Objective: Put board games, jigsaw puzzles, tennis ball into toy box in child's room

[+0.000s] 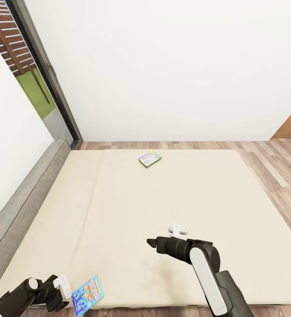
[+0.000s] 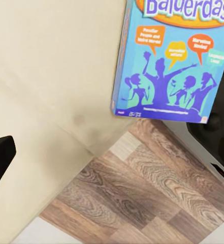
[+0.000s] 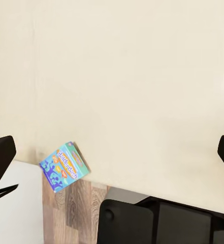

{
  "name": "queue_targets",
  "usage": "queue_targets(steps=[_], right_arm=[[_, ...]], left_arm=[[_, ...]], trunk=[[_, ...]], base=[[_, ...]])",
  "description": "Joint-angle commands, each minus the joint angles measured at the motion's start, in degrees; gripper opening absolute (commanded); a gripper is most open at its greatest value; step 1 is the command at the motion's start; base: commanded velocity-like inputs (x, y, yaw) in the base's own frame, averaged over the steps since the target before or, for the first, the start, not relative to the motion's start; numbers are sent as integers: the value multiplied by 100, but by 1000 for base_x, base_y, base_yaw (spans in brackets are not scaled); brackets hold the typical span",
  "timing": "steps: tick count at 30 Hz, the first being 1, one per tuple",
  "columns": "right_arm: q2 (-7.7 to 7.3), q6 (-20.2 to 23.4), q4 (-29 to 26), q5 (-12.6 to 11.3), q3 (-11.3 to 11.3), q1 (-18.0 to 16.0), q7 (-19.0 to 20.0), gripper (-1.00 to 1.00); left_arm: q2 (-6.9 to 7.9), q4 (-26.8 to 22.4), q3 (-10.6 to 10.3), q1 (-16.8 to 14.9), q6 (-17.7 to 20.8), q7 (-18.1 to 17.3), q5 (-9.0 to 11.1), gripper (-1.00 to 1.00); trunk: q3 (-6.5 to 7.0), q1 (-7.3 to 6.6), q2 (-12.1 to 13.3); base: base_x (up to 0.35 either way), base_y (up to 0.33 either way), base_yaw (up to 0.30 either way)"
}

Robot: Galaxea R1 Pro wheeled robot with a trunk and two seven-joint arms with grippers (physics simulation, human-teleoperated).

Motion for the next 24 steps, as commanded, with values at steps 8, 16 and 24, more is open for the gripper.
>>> queue_targets(steps=[8,16,24], right_arm=[[-4,26,-20,-57,-27,-4,-54,100],[-5,27,-21,-62,-35,-4,-53,100],[-5,27,-21,-64,-40,-4,-49,100]], left_arm=[[-64,-8,-11,-1,30,82,-44,100],[-310,134,-30,-1,274,703,-59,100],[-572,441,-343,-1,487,1339,-229,100]], trunk=[[-9,3,-10],[-9,3,-10],[-9,3,-10]], base=[[0,0,0],[0,0,0],[0,0,0]])
